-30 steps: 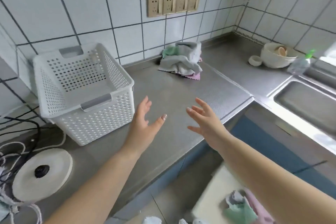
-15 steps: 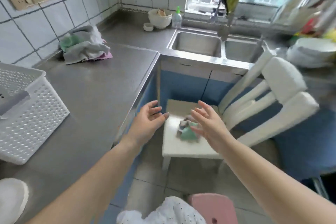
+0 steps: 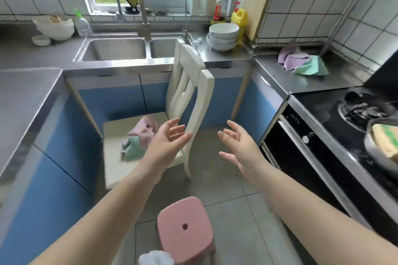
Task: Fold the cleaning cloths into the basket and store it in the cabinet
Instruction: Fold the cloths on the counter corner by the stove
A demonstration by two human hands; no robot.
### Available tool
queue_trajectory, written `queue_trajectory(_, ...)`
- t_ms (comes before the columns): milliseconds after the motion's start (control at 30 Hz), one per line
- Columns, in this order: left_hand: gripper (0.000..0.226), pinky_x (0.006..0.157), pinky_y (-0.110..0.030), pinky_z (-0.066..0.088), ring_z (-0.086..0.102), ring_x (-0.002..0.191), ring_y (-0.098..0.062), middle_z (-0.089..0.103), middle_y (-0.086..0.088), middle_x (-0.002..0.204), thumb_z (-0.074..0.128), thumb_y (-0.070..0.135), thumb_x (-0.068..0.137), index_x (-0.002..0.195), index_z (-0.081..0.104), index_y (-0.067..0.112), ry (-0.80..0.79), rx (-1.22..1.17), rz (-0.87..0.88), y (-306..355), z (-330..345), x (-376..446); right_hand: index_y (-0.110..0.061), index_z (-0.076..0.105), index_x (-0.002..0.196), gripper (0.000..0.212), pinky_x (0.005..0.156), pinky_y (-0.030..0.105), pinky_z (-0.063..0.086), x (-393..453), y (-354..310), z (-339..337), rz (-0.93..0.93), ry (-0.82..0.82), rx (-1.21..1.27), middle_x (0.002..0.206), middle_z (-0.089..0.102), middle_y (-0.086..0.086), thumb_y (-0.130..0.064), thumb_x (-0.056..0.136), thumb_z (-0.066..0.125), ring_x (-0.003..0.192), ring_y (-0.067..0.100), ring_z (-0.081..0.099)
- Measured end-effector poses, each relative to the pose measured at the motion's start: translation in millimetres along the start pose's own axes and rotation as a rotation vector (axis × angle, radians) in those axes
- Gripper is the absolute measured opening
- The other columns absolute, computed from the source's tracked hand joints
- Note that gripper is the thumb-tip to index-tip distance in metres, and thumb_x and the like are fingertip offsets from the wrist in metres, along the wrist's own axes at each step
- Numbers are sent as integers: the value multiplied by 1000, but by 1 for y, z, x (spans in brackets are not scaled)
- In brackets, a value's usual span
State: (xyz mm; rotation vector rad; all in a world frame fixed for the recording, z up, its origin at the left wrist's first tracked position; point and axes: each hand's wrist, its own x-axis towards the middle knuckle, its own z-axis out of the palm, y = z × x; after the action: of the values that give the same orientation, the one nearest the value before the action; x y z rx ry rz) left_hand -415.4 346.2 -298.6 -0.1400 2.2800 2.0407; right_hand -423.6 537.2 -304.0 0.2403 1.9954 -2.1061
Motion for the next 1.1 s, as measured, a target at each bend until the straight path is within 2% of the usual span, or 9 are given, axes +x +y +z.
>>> queue_trajectory(67,56,87,-22,46,56,108,0,56,3,129,67,26,85,136,41,25,-17,-40,3,1,51,-6,-26,32,144,64,100,45,45,-12,-2,-50,-17,23,3,147,36,5,-28,88,63,121,13,45)
queue_trajectory(167,54,82,-19,46,56,113,-6,57,3,128,66,23,86,135,43,25,-53,-66,7,4,118,-15,-25,33,143,63,97,42,47,-27,-5,-119,-49,83,16,144,38,4,-26,88,64,120,12,46)
queue_trajectory(267,53,85,-20,45,56,115,-8,58,4,127,67,22,86,134,45,26,-108,-64,4,11,168,-22,-26,37,141,62,93,40,48,-45,-5,-173,-50,147,46,143,40,4,-28,86,66,122,12,47)
queue_trajectory(467,51,93,-24,45,56,113,-5,58,6,126,67,26,85,132,46,29,-167,-28,19,24,223,-19,-24,36,142,59,99,43,46,-58,-9,-228,-46,199,65,144,39,6,-22,89,62,126,14,44)
queue_trajectory(667,52,90,-23,46,57,110,-2,58,8,126,66,27,86,134,45,27,-187,-20,17,26,250,19,-20,35,142,57,104,47,42,-38,-14,-256,-54,224,79,145,38,6,-20,91,60,120,12,45)
queue_trajectory(833,50,85,-19,46,58,108,-1,59,7,124,66,24,86,132,47,26,-221,-66,16,21,281,77,-19,37,141,56,105,48,40,17,-18,-282,-43,266,89,145,39,7,-19,90,60,118,13,46)
queue_trajectory(967,51,93,-25,45,57,112,-5,58,8,126,67,28,86,133,47,28,-232,-82,15,28,300,163,-23,41,136,51,105,48,40,92,-35,-300,-50,286,64,144,40,5,-20,89,61,123,14,46)
queue_trajectory(1100,47,95,-27,46,57,113,-4,59,10,125,67,30,85,129,49,32,-284,-57,8,44,318,258,-18,38,141,54,105,47,40,177,-64,-315,-34,322,112,142,42,4,-18,91,59,110,8,51)
